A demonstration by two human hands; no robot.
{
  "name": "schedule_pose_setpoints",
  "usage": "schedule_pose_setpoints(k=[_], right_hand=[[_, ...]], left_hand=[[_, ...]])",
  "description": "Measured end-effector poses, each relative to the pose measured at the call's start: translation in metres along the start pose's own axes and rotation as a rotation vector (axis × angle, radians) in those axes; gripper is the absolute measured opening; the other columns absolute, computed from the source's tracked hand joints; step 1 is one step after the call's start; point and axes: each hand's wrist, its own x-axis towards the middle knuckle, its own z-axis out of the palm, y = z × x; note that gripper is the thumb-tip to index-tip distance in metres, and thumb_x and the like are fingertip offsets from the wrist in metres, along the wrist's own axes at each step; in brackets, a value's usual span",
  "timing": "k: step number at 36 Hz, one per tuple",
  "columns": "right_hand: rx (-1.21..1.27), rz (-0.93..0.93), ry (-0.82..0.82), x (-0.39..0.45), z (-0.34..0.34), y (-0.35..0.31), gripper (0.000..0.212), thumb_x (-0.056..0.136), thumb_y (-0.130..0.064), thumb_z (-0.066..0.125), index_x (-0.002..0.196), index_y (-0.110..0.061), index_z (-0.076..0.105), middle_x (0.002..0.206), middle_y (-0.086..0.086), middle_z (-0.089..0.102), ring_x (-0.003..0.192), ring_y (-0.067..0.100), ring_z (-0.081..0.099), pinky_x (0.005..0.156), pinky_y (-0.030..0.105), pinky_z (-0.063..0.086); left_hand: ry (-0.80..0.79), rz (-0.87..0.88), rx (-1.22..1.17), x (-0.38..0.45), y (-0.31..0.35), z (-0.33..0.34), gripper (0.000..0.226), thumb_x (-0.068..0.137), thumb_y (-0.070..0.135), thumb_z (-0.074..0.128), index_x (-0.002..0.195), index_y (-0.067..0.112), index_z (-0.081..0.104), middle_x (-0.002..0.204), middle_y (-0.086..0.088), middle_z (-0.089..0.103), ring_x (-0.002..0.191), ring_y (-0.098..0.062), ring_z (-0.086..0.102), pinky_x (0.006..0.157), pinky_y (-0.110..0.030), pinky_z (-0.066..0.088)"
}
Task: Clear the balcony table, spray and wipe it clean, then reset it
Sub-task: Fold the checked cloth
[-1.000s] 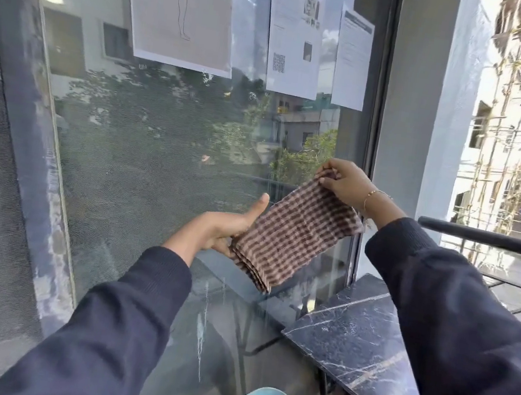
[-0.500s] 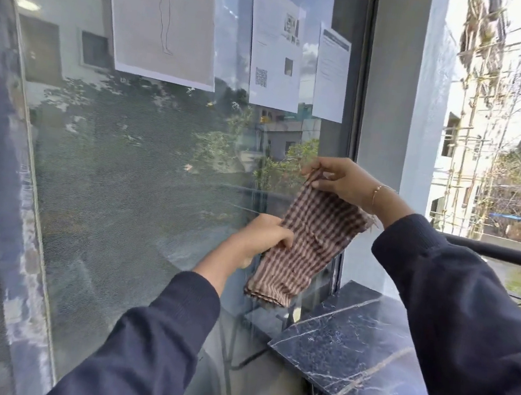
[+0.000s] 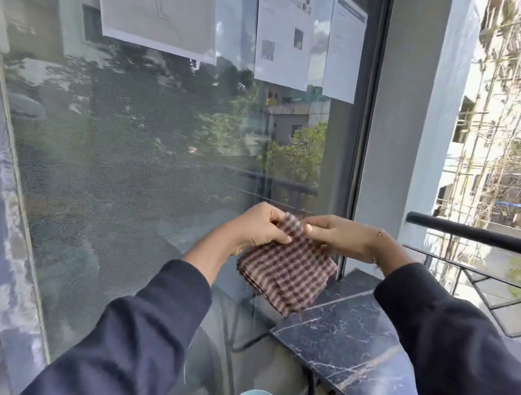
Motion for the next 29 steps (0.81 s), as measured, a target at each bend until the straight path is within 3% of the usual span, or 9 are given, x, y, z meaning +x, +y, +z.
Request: schedule_pose_setpoints(k=[3, 6, 9, 11, 13, 17, 20, 23, 29], right_hand=[[-0.122, 0.009, 0.044, 0.014, 0.001, 0.012, 0.043, 0.077, -0.024, 0.072, 0.116, -0.012, 0.056, 0.115, 0.006, 0.064, 0.106, 0.023, 0.062, 0.097, 0.037, 0.05], [-0.223, 0.016, 0.053, 0.027, 0.004, 0.017, 0.033, 0.081, -0.007, 0.067, 0.111, -0.01, 0.055, 0.115, 0.011, 0.063, 0.109, 0.029, 0.061, 0.098, 0.041, 0.049], [-0.2, -0.016, 0.032, 0.037, 0.004, 0.023, 0.027, 0.084, 0.003, 0.057, 0.11, -0.005, 0.055, 0.111, 0.016, 0.063, 0.106, 0.031, 0.061, 0.097, 0.044, 0.049], [-0.105, -0.035, 0.002, 0.043, 0.004, 0.032, 0.031, 0.085, 0.006, 0.052, 0.109, -0.014, 0.054, 0.107, 0.01, 0.062, 0.1, 0.026, 0.062, 0.094, 0.044, 0.05], [-0.027, -0.042, 0.006, 0.051, 0.006, 0.044, 0.036, 0.086, 0.005, 0.052, 0.113, -0.019, 0.053, 0.106, 0.006, 0.062, 0.096, 0.022, 0.061, 0.091, 0.04, 0.051], [-0.036, -0.02, 0.158, 0.069, 0.011, 0.078, 0.037, 0.081, -0.012, 0.068, 0.111, -0.018, 0.048, 0.102, 0.005, 0.055, 0.093, 0.018, 0.055, 0.09, 0.04, 0.048], [0.175, 0.0, 0.193, 0.079, 0.019, 0.11, 0.044, 0.077, -0.017, 0.072, 0.113, -0.022, 0.047, 0.105, 0.003, 0.055, 0.095, 0.016, 0.057, 0.087, 0.033, 0.052], [0.384, 0.03, 0.122, 0.087, 0.037, 0.141, 0.05, 0.077, -0.001, 0.068, 0.119, -0.019, 0.046, 0.104, 0.0, 0.06, 0.092, 0.01, 0.061, 0.076, 0.02, 0.054], [0.541, 0.22, 0.153, 0.125, 0.078, 0.201, 0.05, 0.075, 0.007, 0.068, 0.111, -0.012, 0.039, 0.094, 0.004, 0.06, 0.079, 0.011, 0.061, 0.066, 0.018, 0.056]], left_hand=[[0.074, 0.016, 0.088, 0.013, -0.012, 0.002, 0.023, 0.085, -0.002, 0.064, 0.108, -0.001, 0.068, 0.109, -0.016, 0.066, 0.101, -0.025, 0.061, 0.097, -0.039, 0.048], [0.122, 0.023, 0.272, 0.027, -0.025, 0.006, 0.037, 0.087, 0.01, 0.066, 0.122, 0.003, 0.061, 0.13, -0.017, 0.044, 0.124, -0.029, 0.044, 0.11, -0.036, 0.033], [0.147, 0.044, 0.202, 0.033, -0.039, 0.008, 0.049, 0.091, 0.011, 0.062, 0.136, 0.0, 0.046, 0.144, -0.009, 0.031, 0.134, -0.022, 0.034, 0.112, -0.024, 0.024], [0.127, 0.04, 0.026, 0.033, -0.047, 0.012, 0.045, 0.093, 0.008, 0.057, 0.136, 0.001, 0.047, 0.143, -0.007, 0.042, 0.126, -0.017, 0.044, 0.102, -0.019, 0.032], [0.138, 0.007, -0.121, 0.033, -0.054, 0.017, 0.037, 0.094, 0.005, 0.054, 0.131, 0.003, 0.052, 0.128, -0.01, 0.058, 0.109, -0.014, 0.053, 0.092, -0.022, 0.043], [0.233, -0.025, -0.185, 0.043, -0.077, 0.031, 0.03, 0.095, 0.006, 0.053, 0.125, 0.002, 0.056, 0.112, -0.008, 0.063, 0.1, -0.014, 0.056, 0.083, -0.022, 0.048], [0.292, -0.098, -0.241, 0.05, -0.098, 0.039, 0.035, 0.098, 0.014, 0.05, 0.131, 0.004, 0.052, 0.122, -0.006, 0.061, 0.109, -0.019, 0.058, 0.096, -0.031, 0.049], [0.297, -0.17, -0.287, 0.061, -0.121, 0.047, 0.041, 0.099, 0.022, 0.048, 0.138, 0.01, 0.045, 0.128, -0.001, 0.054, 0.116, -0.016, 0.054, 0.099, -0.031, 0.044], [0.25, -0.503, -0.46, 0.082, -0.195, 0.066, 0.057, 0.096, 0.024, 0.051, 0.148, 0.013, 0.03, 0.145, -0.01, 0.045, 0.127, -0.025, 0.05, 0.104, -0.04, 0.043]])
